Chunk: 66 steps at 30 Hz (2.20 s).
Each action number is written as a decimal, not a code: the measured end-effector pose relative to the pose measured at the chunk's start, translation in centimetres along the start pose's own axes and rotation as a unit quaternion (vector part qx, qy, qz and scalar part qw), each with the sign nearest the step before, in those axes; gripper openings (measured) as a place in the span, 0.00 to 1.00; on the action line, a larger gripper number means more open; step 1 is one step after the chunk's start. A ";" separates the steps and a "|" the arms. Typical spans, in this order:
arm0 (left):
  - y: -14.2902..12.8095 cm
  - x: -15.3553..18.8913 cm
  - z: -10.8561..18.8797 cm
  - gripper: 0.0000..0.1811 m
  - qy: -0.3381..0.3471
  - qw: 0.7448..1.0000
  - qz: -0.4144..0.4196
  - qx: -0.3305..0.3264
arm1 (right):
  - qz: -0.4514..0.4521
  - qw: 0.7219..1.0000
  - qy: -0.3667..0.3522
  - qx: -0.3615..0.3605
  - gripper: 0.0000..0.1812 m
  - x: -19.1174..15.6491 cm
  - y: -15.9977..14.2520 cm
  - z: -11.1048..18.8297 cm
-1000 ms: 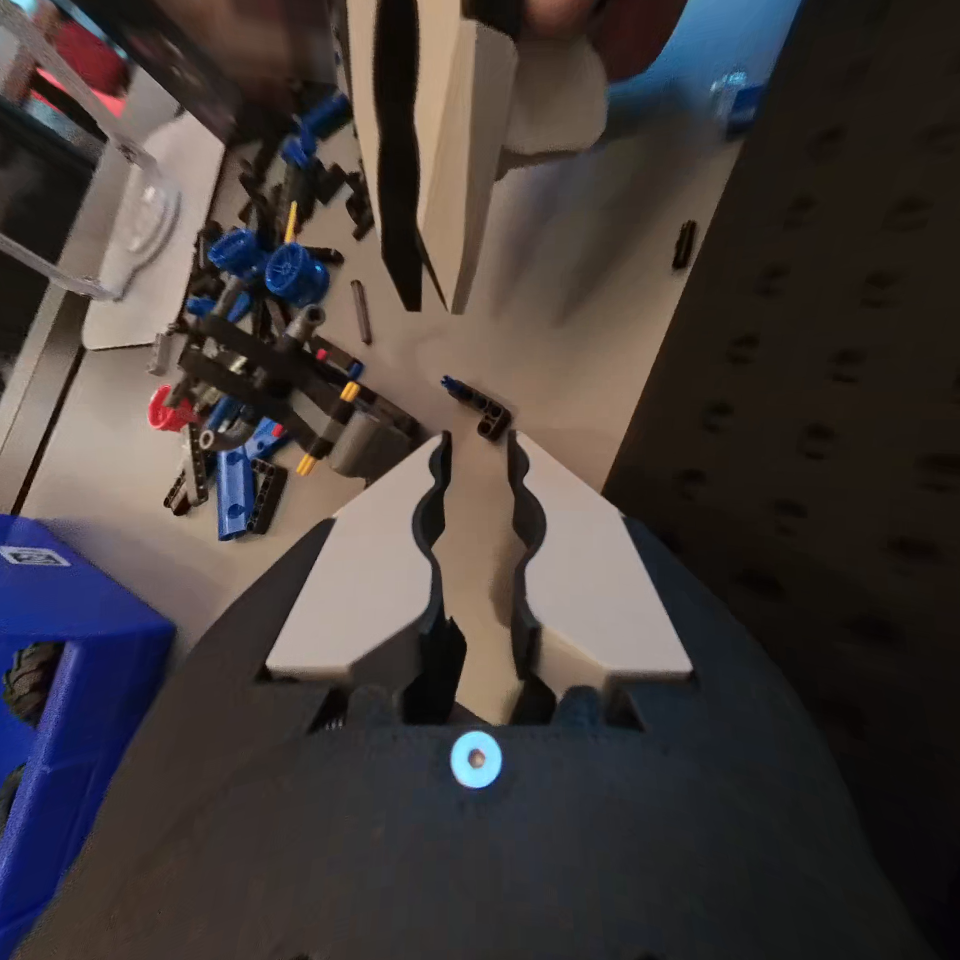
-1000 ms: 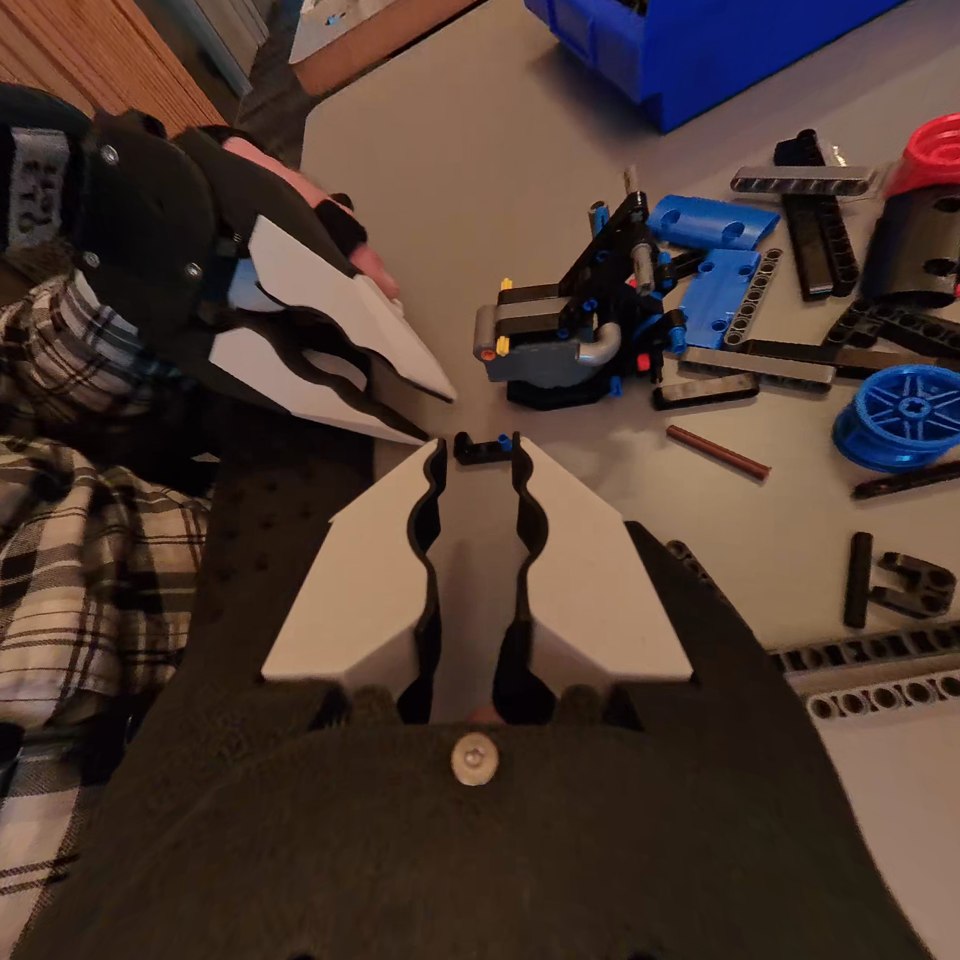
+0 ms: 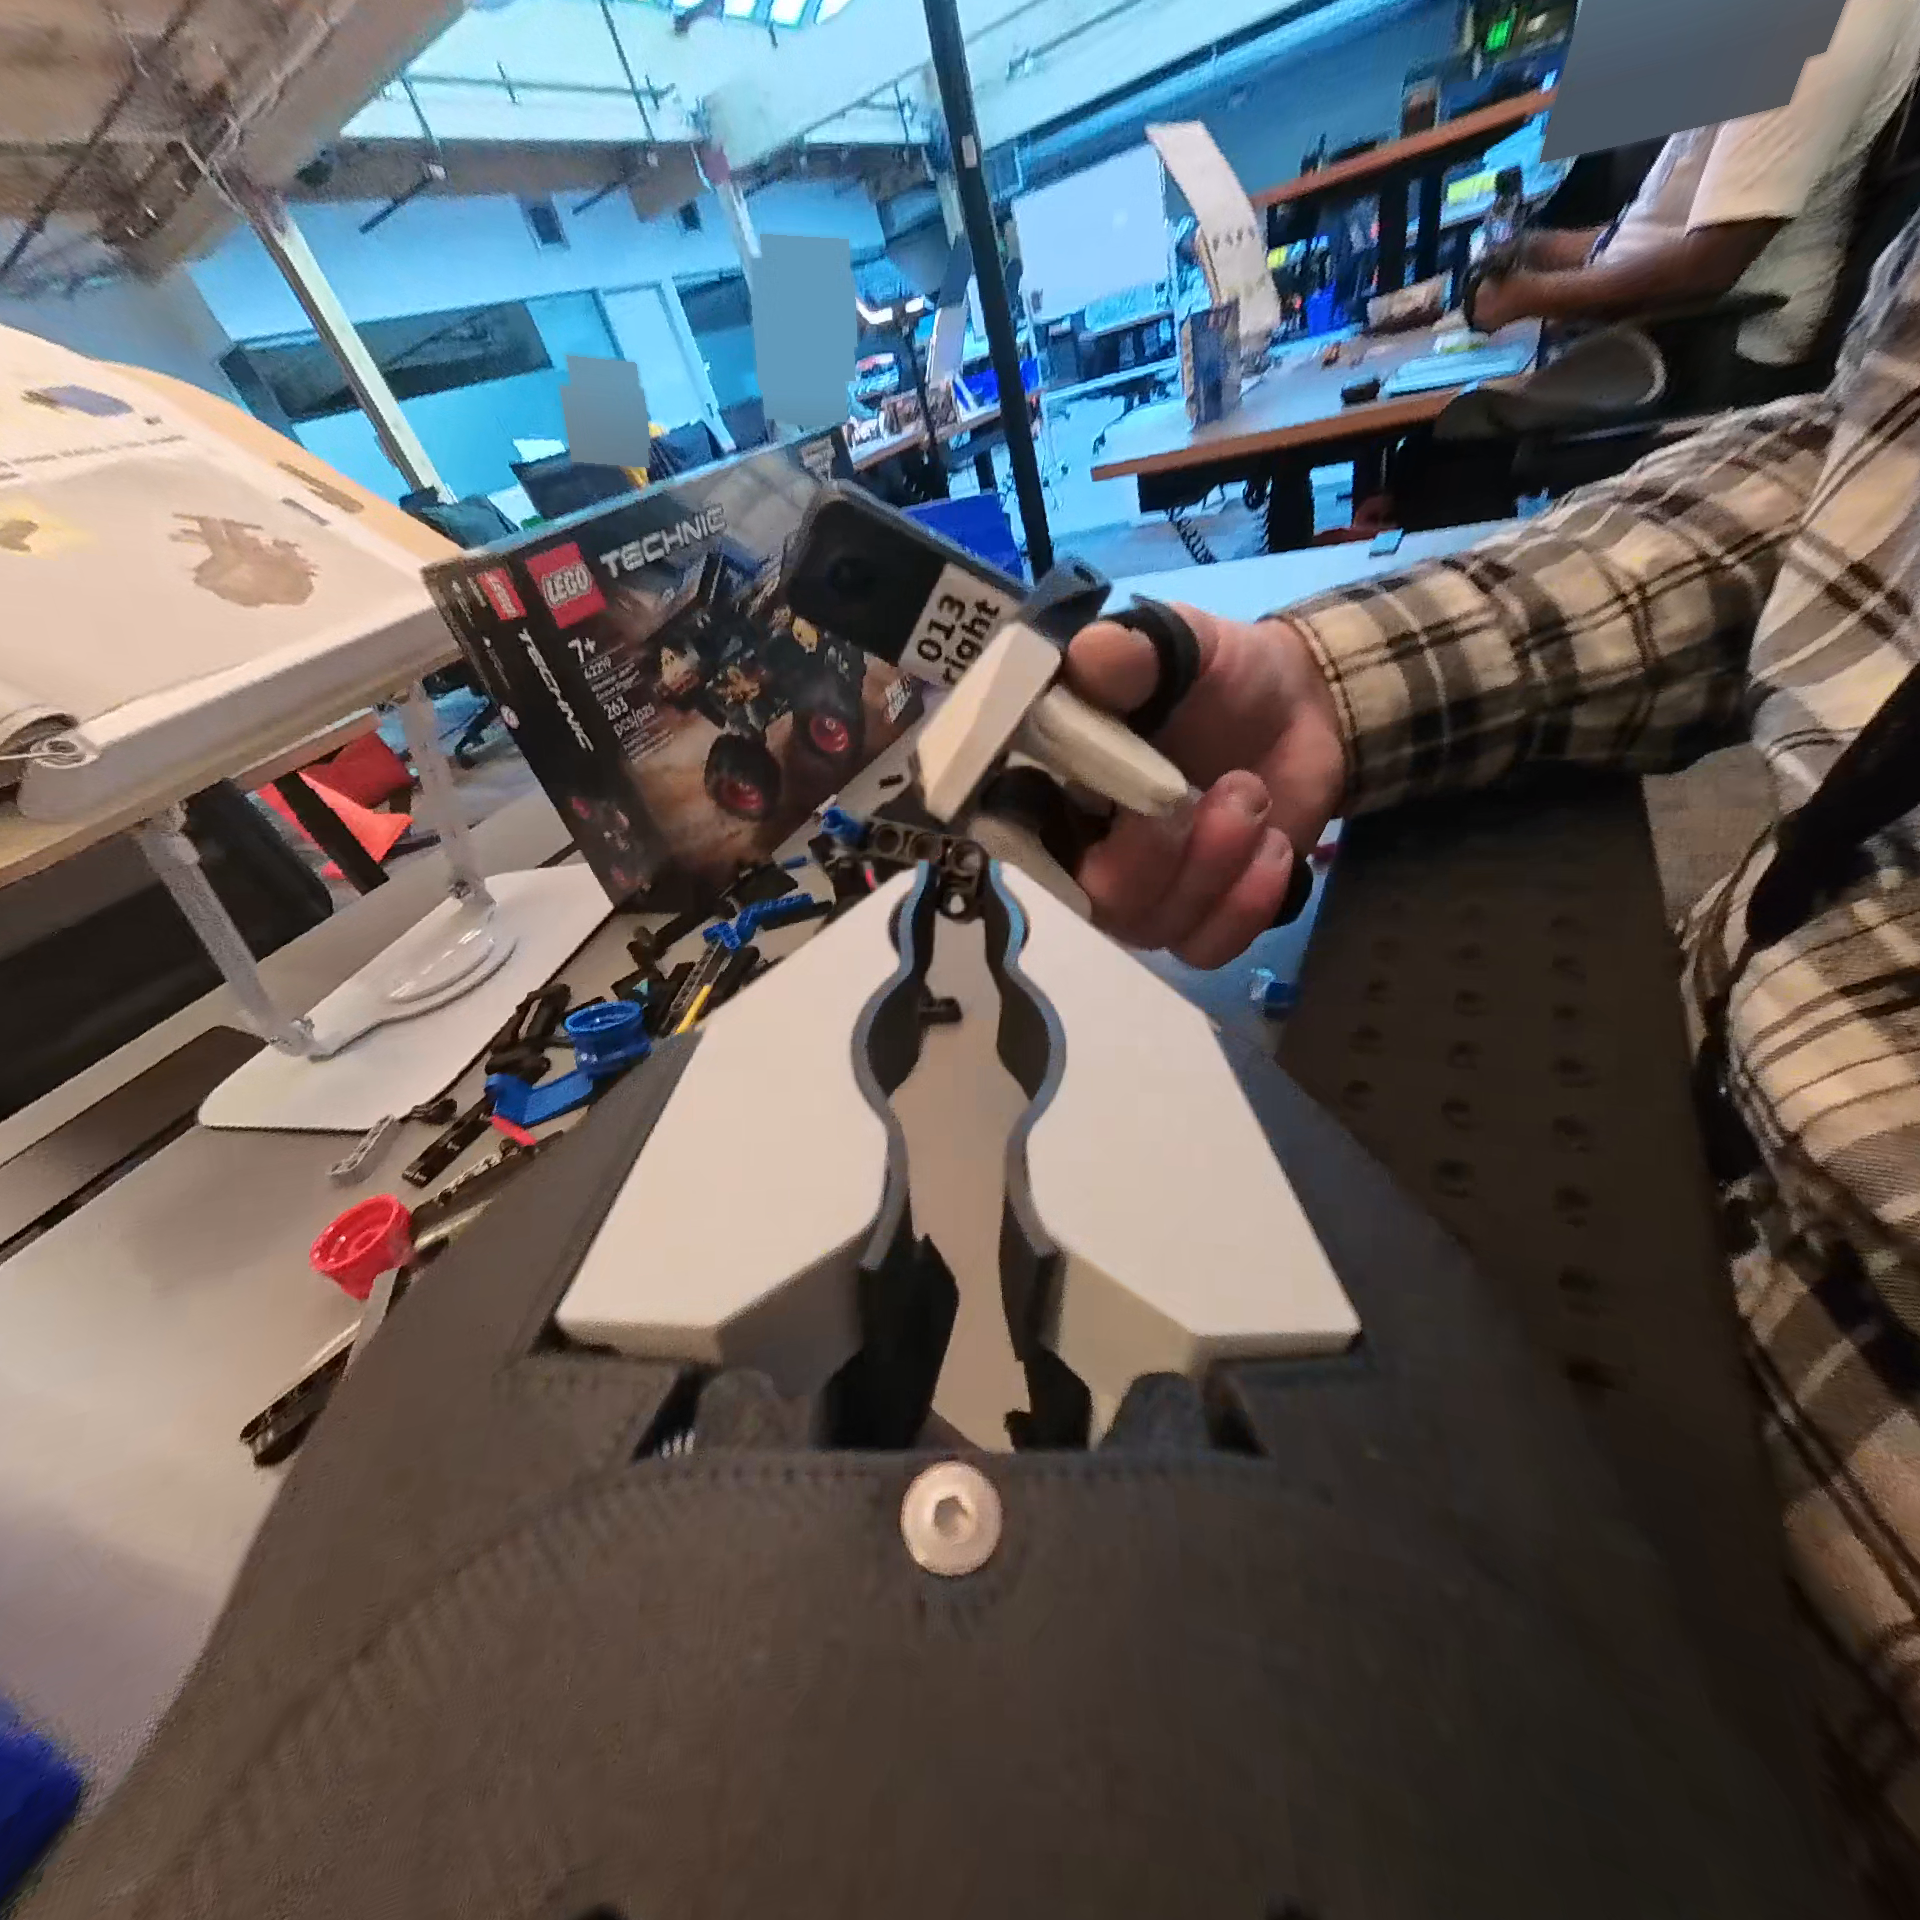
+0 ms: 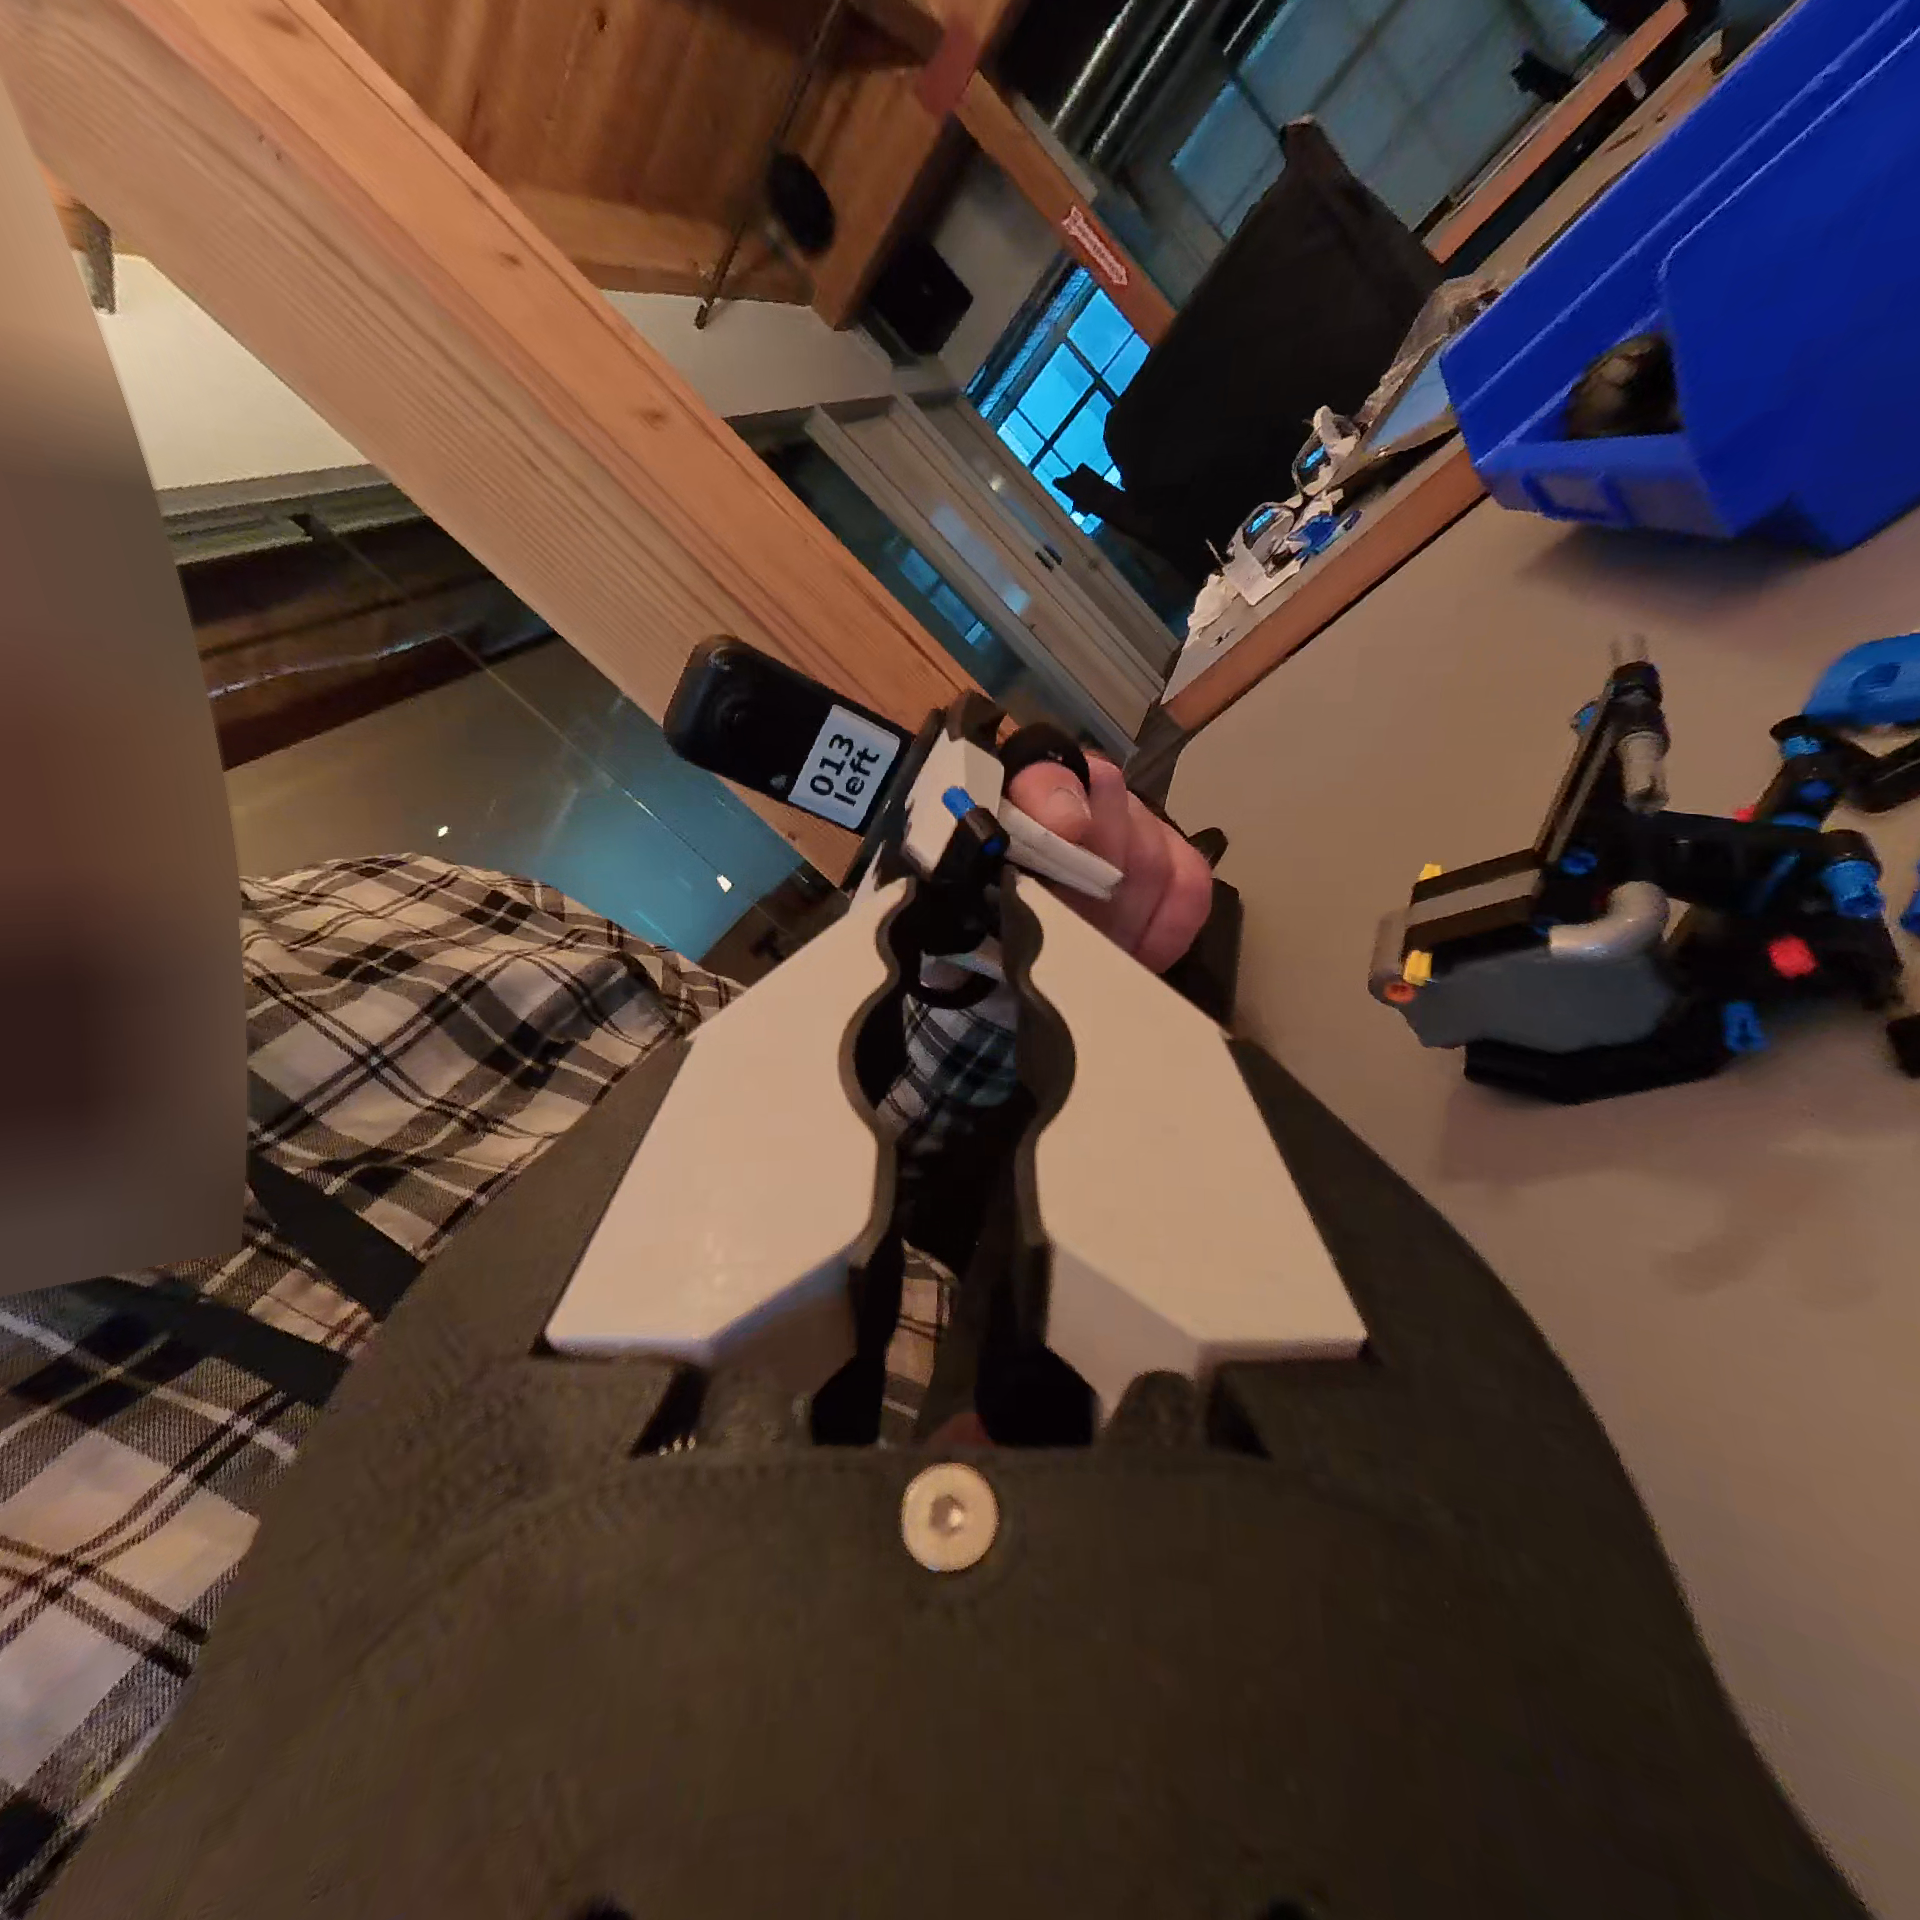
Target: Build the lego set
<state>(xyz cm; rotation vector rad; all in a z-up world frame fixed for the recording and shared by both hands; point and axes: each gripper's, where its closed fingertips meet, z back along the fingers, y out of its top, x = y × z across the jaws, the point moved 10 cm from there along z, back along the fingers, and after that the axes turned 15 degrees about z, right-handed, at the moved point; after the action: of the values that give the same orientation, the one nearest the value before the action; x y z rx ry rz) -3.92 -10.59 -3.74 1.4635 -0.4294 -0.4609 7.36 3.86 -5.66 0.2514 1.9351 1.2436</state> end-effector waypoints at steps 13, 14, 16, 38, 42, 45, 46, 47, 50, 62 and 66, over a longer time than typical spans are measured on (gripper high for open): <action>0.0 0.3 0.1 0.04 -0.036 0.999 0.009 0.024 | -0.001 0.999 0.026 0.022 0.07 -0.5 -0.1 -0.7; 0.0 0.3 0.1 0.04 -0.033 0.999 0.004 0.023 | 0.003 0.999 0.024 0.021 0.06 -0.6 0.0 -0.7; 0.0 0.4 0.1 0.04 -0.037 0.999 0.009 0.023 | 0.004 0.999 0.028 0.020 0.06 -0.7 0.0 -0.7; -3.6 -4.2 -1.0 0.16 0.111 0.956 -0.050 -0.267 | -0.098 0.963 -0.239 -0.076 0.04 4.6 -2.1 -0.4; -3.8 -3.4 -1.4 0.15 0.139 0.952 -0.066 -0.266 | -0.114 0.961 -0.238 -0.079 0.04 5.1 -2.2 -0.7; -3.9 -3.4 -1.4 0.15 0.146 0.953 -0.058 -0.259 | -0.125 0.960 -0.241 -0.073 0.04 5.2 -2.1 -0.6; -3.9 -3.3 -1.5 0.15 0.149 0.953 -0.061 -0.258 | -0.127 0.959 -0.244 -0.071 0.04 5.2 -2.1 -0.5; -4.0 -3.2 -1.5 0.15 0.151 0.952 -0.067 -0.256 | -0.131 0.959 -0.243 -0.071 0.04 5.2 -2.2 -0.4; -4.0 -3.2 -1.4 0.15 0.151 0.953 -0.069 -0.254 | -0.134 0.957 -0.243 -0.080 0.04 4.9 -2.4 -0.3; -4.0 -3.0 -1.9 0.18 0.155 0.945 -0.100 -0.270 | -0.150 0.956 -0.239 -0.080 0.04 5.5 -2.4 -0.6; -4.2 -2.8 -2.4 0.23 0.166 0.934 -0.127 -0.291 | -0.156 0.957 -0.231 -0.084 0.04 5.6 -2.4 -0.8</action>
<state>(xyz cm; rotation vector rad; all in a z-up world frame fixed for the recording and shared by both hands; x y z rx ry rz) -5.09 -7.25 -8.12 0.9877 0.1682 -0.4817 3.69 5.27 -10.42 0.1265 1.3966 1.0213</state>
